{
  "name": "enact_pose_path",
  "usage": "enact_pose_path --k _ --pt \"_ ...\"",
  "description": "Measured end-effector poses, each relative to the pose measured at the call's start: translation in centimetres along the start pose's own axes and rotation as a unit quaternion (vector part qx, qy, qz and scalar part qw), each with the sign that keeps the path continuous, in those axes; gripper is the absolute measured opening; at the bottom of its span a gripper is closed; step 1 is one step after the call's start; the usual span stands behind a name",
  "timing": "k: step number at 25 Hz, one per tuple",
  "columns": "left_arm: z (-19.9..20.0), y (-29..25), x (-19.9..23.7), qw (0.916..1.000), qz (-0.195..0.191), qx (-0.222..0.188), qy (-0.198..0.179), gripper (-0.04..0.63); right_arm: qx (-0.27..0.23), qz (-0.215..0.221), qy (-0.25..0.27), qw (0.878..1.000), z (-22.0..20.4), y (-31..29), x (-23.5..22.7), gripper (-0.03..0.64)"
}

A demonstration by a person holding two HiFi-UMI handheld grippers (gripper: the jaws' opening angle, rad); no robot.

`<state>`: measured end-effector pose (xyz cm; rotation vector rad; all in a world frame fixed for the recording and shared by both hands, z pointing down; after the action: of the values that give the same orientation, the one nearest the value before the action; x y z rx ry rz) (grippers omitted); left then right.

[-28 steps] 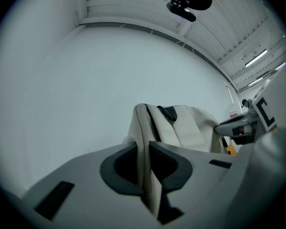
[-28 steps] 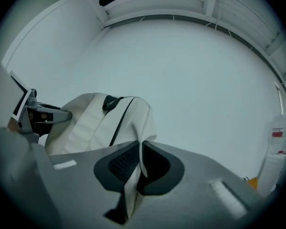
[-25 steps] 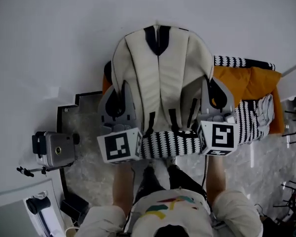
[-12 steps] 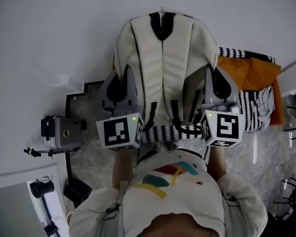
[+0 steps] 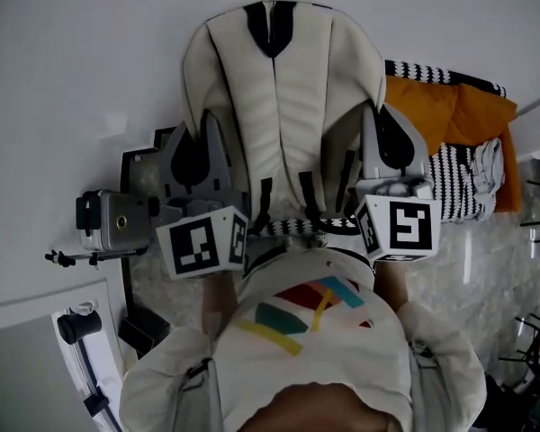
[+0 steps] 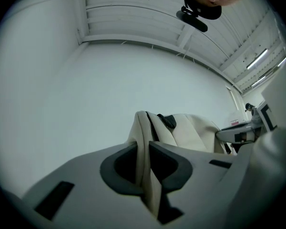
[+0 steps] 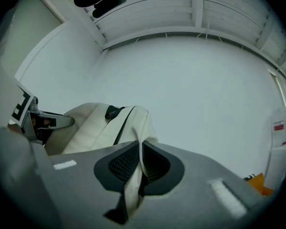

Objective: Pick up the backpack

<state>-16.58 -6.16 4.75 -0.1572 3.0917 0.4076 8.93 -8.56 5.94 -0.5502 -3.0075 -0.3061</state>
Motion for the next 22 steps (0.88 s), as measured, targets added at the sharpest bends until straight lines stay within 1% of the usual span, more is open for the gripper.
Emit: enact_pose_path --k 4,8,12,19,22 --pt "-0.04 0.0 0.04 1.0 0.002 0.0 0.0 0.043 -0.005 0.006 -0.005 1.0 -0.04 -0.01 0.12 0.023" --pt "-0.14 -0.03 0.13 1.0 -0.001 -0.004 0.005 0.043 -0.009 0.0 -0.004 1.0 -0.03 0.0 0.19 0.025" --pt "-0.01 -0.03 0.23 1.0 -0.005 -0.006 0.002 0.043 -0.013 -0.004 -0.001 1.0 0.02 0.07 0.27 0.023" --pt "0.43 0.69 0.23 1.0 -0.006 -0.004 0.003 0.043 -0.008 -0.004 0.003 1.0 0.46 0.85 0.53 0.023" --pt "-0.01 -0.02 0.38 1.0 -0.003 0.001 0.005 0.043 0.001 -0.004 0.002 1.0 0.08 0.07 0.31 0.023"
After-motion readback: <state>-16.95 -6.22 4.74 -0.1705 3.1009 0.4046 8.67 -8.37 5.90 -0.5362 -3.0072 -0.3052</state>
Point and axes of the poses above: the fingertips, and each gripper's own axes: y backward along the fingers, x to its left, z out of its top, the point moved 8 cm from there along y, backward along the fingers, and after that the axes turned 8 degrees about -x, right-handed, at the moved point
